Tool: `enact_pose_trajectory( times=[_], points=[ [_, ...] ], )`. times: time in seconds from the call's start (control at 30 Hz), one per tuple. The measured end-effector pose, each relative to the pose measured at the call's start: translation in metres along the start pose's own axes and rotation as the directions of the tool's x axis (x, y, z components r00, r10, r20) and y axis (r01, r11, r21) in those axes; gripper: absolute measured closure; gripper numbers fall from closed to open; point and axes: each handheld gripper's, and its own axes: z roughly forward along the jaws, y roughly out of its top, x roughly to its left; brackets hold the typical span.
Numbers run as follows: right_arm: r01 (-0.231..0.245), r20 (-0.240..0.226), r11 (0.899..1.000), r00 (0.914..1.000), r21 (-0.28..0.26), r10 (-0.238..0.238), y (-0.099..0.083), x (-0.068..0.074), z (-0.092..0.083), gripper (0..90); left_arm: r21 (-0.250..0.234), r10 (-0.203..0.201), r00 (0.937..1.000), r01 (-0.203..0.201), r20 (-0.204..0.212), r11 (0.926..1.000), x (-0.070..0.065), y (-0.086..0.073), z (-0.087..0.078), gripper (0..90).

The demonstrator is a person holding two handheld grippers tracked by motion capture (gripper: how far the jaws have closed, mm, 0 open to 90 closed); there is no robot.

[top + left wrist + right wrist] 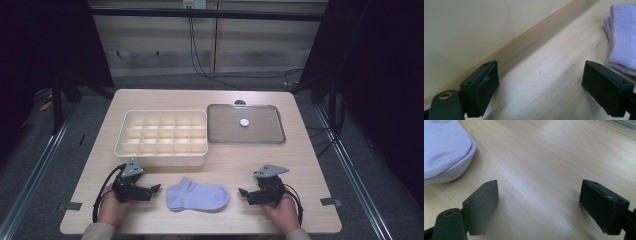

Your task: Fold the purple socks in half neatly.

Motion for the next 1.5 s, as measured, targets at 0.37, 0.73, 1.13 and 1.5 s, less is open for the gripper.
enact_pose_trajectory(
  times=[0.37,0.73,1.13,1.5],
  points=[
    [-0.008,0.001,1.000,1.0000,0.002,0.008,0.000,0.001,0.000,15.7,-0.002,0.000,1.0000,0.000,0.005,1.0000,0.000,0.000,0.000,13.0],
    [-0.017,0.013,1.000,0.9998,0.006,0.017,0.000,0.002,-0.001,15.8,0.059,0.039,0.9984,-0.042,0.041,0.9974,-0.003,0.005,0.000,6.6],
    [0.015,-0.008,1.000,0.9998,0.019,-0.015,0.004,0.005,-0.005,26.9,0.104,0.029,0.9931,-0.041,0.114,0.9937,-0.006,0.018,-0.009,23.2],
    [0.046,-0.094,0.999,0.9947,0.018,-0.044,0.009,0.012,-0.007,44.6,0.146,0.002,0.9827,-0.030,0.185,0.9889,-0.018,0.034,-0.015,33.7]
  ],
)
